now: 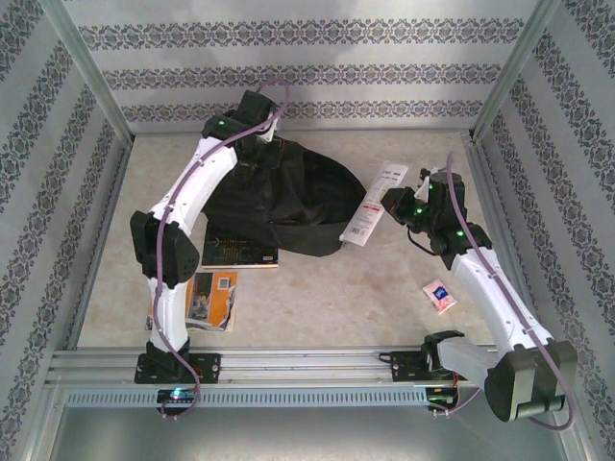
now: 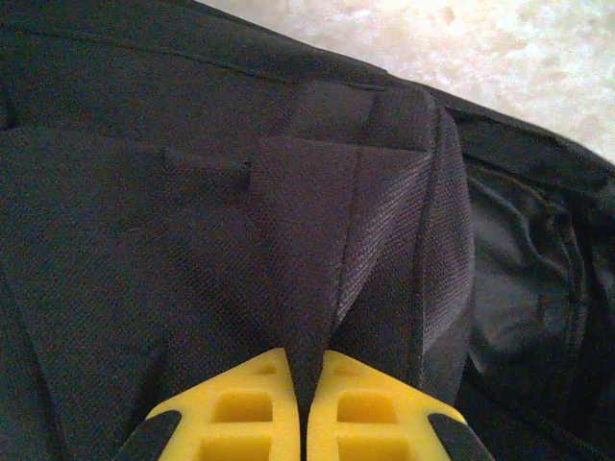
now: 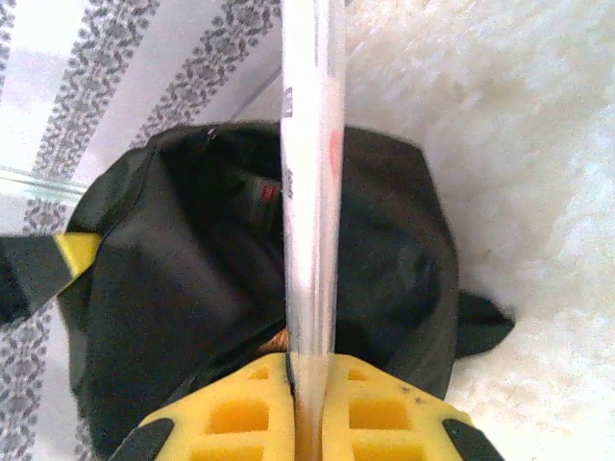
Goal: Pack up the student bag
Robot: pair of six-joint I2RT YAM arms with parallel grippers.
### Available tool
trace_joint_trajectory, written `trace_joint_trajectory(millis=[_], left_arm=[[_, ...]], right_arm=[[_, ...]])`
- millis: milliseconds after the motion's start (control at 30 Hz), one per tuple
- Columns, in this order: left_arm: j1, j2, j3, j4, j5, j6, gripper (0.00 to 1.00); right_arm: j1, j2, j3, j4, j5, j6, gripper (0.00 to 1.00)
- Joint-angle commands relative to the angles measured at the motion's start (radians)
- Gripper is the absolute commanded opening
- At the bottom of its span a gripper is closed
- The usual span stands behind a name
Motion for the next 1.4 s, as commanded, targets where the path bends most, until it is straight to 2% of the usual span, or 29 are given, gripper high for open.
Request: trace_joint_trajectory(millis=[0,133,233,333,500,633,767,867,967,1000,1067,1200,1367], left_arm=[[-0.004,-0.073,0.003,0.055,0.127,-0.043,0.0],[-0.004,-0.104,-0.014,0.054,0.182,-0.054,0.0],[-0.003,-0.132,-0.029,0.057,0.184,-0.056,0.0],[0.01,-0.165,-0.046,0.08,0.204,-0.076,0.0],[0.058,-0.228,-0.127,0.194,0.353,-0.181,0.0],[0.1,-0.255,-0.22,0.339,0.524,-0.319,0.0],[0.107,-0.268,-0.31,0.468,0.62,-0.421,0.0],[0.108,-0.273,-0.367,0.517,0.629,-0.453,0.0],[0.105,-0.276,-0.426,0.525,0.631,-0.449,0.0],[0.104,-0.278,-0.441,0.506,0.625,-0.43,0.03],[0.103,-0.283,-0.465,0.449,0.582,-0.378,0.16],[0.1,-0.313,-0.488,0.327,0.471,-0.269,0.45],[0.048,-0.348,-0.426,0.179,0.295,-0.145,0.65]], right_arm=[[-0.014,0.037,0.035,0.058,0.048,0.043,0.02],[-0.015,0.112,0.065,0.098,0.019,0.082,0.01],[-0.005,0.133,0.066,0.149,-0.015,0.121,0.02],[0.028,0.111,0.089,0.093,0.038,0.051,0.02],[0.07,0.032,0.068,0.008,0.138,-0.091,0.03],[0.096,0.03,0.042,-0.006,0.124,-0.144,0.04],[0.148,0.073,0.059,0.029,0.084,-0.123,0.06],[0.202,0.112,0.093,0.062,0.078,-0.074,0.07],[0.212,0.145,0.096,0.154,0.036,0.05,0.07],[0.21,0.148,0.092,0.189,0.034,0.091,0.06],[0.205,0.149,0.077,0.26,0.039,0.16,0.06],[0.19,0.125,0.039,0.389,0.076,0.254,0.05],[0.186,0.149,0.022,0.526,0.043,0.333,0.05]])
